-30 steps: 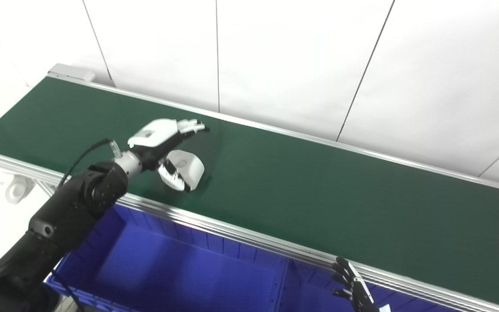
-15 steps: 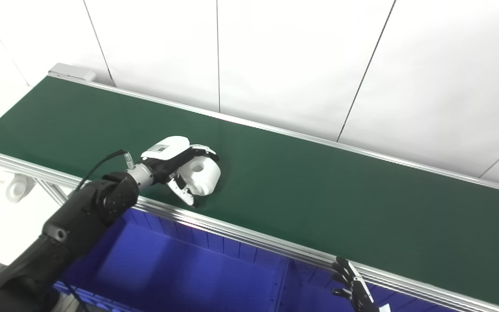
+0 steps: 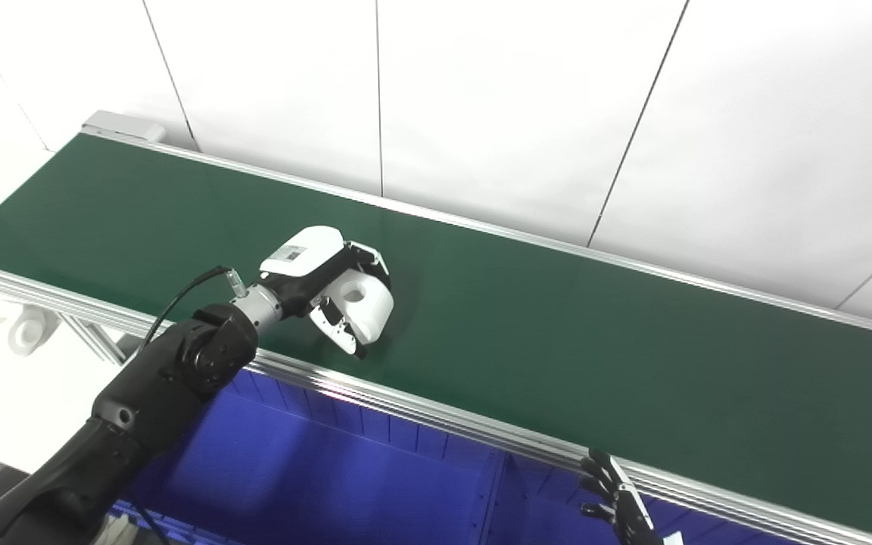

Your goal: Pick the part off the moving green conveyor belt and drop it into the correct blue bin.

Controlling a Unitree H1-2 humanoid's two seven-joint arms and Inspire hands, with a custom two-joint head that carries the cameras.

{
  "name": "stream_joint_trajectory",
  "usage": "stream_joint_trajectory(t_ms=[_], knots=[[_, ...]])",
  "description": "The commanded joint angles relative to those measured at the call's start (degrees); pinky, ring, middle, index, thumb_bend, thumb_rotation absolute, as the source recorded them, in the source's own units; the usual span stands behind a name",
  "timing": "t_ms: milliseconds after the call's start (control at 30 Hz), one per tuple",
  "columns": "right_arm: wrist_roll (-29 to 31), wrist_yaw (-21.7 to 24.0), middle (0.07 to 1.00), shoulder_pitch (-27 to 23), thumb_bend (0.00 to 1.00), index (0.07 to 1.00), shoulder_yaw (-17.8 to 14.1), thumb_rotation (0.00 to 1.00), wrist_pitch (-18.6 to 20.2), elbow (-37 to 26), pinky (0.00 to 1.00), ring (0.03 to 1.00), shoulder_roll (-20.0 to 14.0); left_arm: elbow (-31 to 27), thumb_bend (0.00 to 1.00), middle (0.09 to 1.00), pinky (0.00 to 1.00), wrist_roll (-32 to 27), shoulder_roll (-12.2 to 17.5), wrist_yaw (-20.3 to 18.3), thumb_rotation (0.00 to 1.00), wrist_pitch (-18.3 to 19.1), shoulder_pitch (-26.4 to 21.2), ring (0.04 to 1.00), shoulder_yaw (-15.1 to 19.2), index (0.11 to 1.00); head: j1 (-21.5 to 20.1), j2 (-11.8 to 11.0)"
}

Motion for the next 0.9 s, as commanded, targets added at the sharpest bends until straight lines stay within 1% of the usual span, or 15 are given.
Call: stream_joint_trajectory(t_ms=[0, 67, 100, 133, 267, 300, 333, 433, 467, 500, 533, 633, 700, 767, 867], knots=[[0.5, 0.1, 0.854, 0.5, 0.67, 0.892, 0.3, 0.22, -1.8, -2.7, 0.70, 0.819, 0.6, -5.0, 0.50, 0.484, 0.47, -3.8, 0.1, 1.5, 0.00, -1.3, 1.1, 0.428, 2.3, 0.531, -1.6, 0.7], [0.1, 0.1, 0.849, 1.1, 0.67, 0.885, 0.4, 0.21, -1.2, -3.9, 0.70, 0.812, 0.8, -10.4, 0.50, 0.483, 0.47, -8.5, -0.9, 0.5, 0.00, -1.0, 3.9, 0.433, 3.7, 0.532, -6.2, 2.8], [0.0, 0.1, 0.849, 1.3, 0.68, 0.884, 0.4, 0.21, -0.8, -4.5, 0.70, 0.811, 0.8, -12.3, 0.50, 0.483, 0.47, -10.6, -1.2, 0.1, 0.00, -1.3, 5.0, 0.434, 4.2, 0.532, -7.1, 3.3], [-0.2, 0.2, 0.849, 1.6, 0.68, 0.883, 0.5, 0.21, -0.5, -5.1, 0.70, 0.810, 0.8, -14.0, 0.50, 0.484, 0.47, -12.3, -1.4, 0.1, 0.00, -2.5, 6.3, 0.436, 4.6, 0.532, -9.4, 4.0], [-0.4, 0.6, 0.846, 2.4, 0.71, 0.877, 0.7, 0.24, 1.2, -6.8, 0.70, 0.808, 1.3, -18.0, 0.50, 0.494, 0.45, -15.2, -4.0, 1.3, 0.00, -7.5, 11.5, 0.434, 5.5, 0.523, -16.3, 6.6], [-0.5, 0.6, 0.844, 2.6, 0.71, 0.876, 0.7, 0.23, 1.4, -7.0, 0.71, 0.806, 1.4, -18.4, 0.50, 0.497, 0.47, -15.4, -4.4, 1.3, 0.00, -8.1, 12.3, 0.445, 5.7, 0.512, -16.3, 6.6], [-1.2, 0.2, 0.842, 2.9, 0.71, 0.876, 0.8, 0.23, 1.6, -7.2, 0.71, 0.805, 1.8, -19.6, 0.50, 0.498, 0.47, -16.3, -5.2, 0.8, 0.00, -8.0, 14.0, 0.450, 5.4, 0.506, -18.1, 7.3], [-2.4, -0.3, 0.841, 3.5, 0.72, 0.881, 1.0, 0.26, 1.9, -7.2, 0.72, 0.809, 2.5, -21.6, 0.50, 0.493, 0.46, -18.7, -7.0, -1.0, 0.00, -7.6, 17.8, 0.447, 4.1, 0.514, -19.2, 7.3], [-2.7, -0.3, 0.843, 3.7, 0.71, 0.884, 1.1, 0.27, 2.0, -7.3, 0.72, 0.813, 2.7, -21.9, 0.50, 0.493, 0.45, -18.4, -7.3, -1.6, 0.00, -7.8, 19.2, 0.439, 3.4, 0.520, -20.0, 8.2], [-3.0, -0.3, 0.848, 3.9, 0.71, 0.889, 1.1, 0.29, 2.2, -7.4, 0.73, 0.818, 2.9, -22.2, 0.50, 0.490, 0.45, -18.2, -7.5, -2.0, 0.00, -7.9, 20.2, 0.437, 3.0, 0.525, -20.2, 8.5], [-3.2, -0.2, 0.849, 4.1, 0.70, 0.890, 1.2, 0.30, 2.3, -7.7, 0.73, 0.819, 3.1, -22.6, 0.50, 0.489, 0.45, -17.9, -7.7, -2.5, 0.00, -7.9, 21.2, 0.436, 2.5, 0.526, -21.4, 9.7], [-3.8, -0.1, 0.851, 4.7, 0.69, 0.897, 1.5, 0.31, 3.1, -8.8, 0.75, 0.828, 3.7, -24.9, 0.50, 0.494, 0.48, -16.4, -7.7, -5.0, 0.00, -5.0, 24.7, 0.444, 0.6, 0.516, -23.2, 11.7], [-4.3, 0.0, 0.857, 5.0, 0.68, 0.904, 1.6, 0.33, 3.9, -9.5, 0.77, 0.837, 4.0, -24.8, 0.50, 0.499, 0.48, -14.7, -7.6, -6.2, 0.00, -5.0, 25.6, 0.448, -0.7, 0.508, -23.4, 12.5], [-5.0, -0.2, 0.855, 5.1, 0.68, 0.905, 1.7, 0.35, 4.1, -9.8, 0.77, 0.836, 4.2, -24.4, 0.50, 0.501, 0.47, -14.5, -7.9, -7.7, 0.00, -3.9, 25.9, 0.439, -2.4, 0.512, -23.4, 13.3], [-5.1, -0.1, 0.848, 5.3, 0.68, 0.903, 1.7, 0.37, 4.8, -10.5, 0.75, 0.827, 4.4, -23.2, 0.50, 0.502, 0.47, -12.6, -8.8, -8.4, 0.00, -4.1, 25.6, 0.432, -4.5, 0.514, -23.1, 13.8]])
